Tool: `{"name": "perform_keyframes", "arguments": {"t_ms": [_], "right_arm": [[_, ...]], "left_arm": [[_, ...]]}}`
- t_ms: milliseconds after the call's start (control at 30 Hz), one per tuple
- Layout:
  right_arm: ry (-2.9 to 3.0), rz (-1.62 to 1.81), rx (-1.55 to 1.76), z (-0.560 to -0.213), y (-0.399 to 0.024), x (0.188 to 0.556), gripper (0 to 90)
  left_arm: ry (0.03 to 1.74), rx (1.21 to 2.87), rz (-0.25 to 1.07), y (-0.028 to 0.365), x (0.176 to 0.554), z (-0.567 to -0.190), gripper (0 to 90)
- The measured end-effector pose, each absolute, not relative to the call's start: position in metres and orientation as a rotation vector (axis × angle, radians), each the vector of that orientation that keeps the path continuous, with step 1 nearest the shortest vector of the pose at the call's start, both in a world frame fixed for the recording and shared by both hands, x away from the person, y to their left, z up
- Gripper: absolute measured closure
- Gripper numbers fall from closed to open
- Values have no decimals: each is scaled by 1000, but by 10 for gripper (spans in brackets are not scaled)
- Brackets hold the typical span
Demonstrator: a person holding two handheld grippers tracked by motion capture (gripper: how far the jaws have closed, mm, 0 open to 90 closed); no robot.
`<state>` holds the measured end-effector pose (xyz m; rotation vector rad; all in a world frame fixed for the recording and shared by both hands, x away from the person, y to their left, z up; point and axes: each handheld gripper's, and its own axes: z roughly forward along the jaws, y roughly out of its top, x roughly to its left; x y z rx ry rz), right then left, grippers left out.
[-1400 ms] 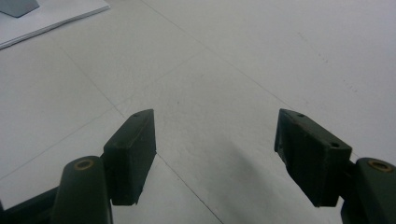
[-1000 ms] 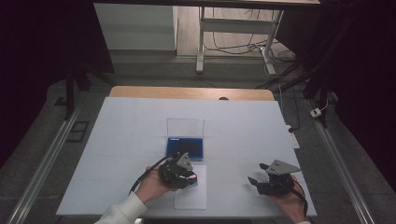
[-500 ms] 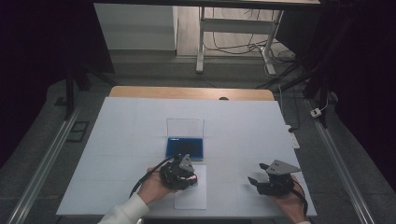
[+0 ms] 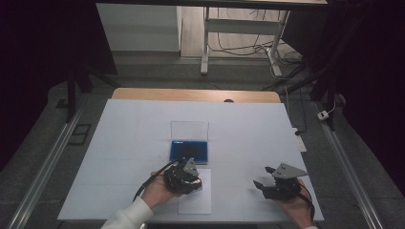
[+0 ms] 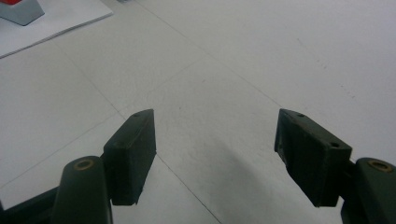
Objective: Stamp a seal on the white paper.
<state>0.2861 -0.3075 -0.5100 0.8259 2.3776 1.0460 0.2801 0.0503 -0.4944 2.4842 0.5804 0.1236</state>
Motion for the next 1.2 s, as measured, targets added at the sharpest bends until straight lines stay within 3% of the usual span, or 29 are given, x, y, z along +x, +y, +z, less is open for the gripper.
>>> {"name": "perform_keyframes", "arguments": {"t_ms": [833, 1200], "right_arm": [[2383, 1038, 825, -511, -307, 286, 292], [2377, 1047, 840, -511, -311, 288, 292]], "left_arm": [[594, 2464, 139, 51, 278, -495, 707], [560, 2325, 150, 64, 279, -460, 700]]}}
